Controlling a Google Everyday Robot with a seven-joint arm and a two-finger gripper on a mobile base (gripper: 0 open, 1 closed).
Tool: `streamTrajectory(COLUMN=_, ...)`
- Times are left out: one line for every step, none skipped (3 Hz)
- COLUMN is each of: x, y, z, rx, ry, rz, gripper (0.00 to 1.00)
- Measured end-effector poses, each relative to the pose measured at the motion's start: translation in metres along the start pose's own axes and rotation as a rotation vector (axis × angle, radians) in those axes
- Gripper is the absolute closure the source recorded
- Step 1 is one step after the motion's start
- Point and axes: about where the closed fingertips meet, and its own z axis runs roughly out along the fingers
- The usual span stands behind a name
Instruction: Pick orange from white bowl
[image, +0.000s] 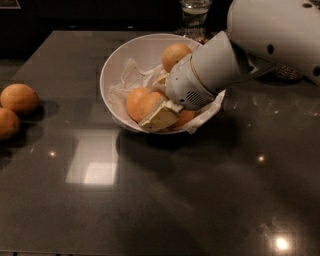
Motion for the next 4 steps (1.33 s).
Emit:
streamTrajectory(x=-0.002, y=0.0, z=-0.001, rx=-0.003, ry=-0.009, rz=-0.004, gripper=1.0)
streamTrajectory(x=-0.023, y=-0.012, z=-0.022, rx=0.009, ry=-0.056, rz=-0.044, gripper=1.0)
streamTrajectory(x=-0.055, y=-0.029, z=-0.054, rx=0.043, ry=-0.11, rz=-0.115, gripper=1.0)
streamTrajectory(x=-0.057, y=-0.046, z=-0.076, rx=0.089, ry=-0.161, rz=-0.128, gripper=1.0)
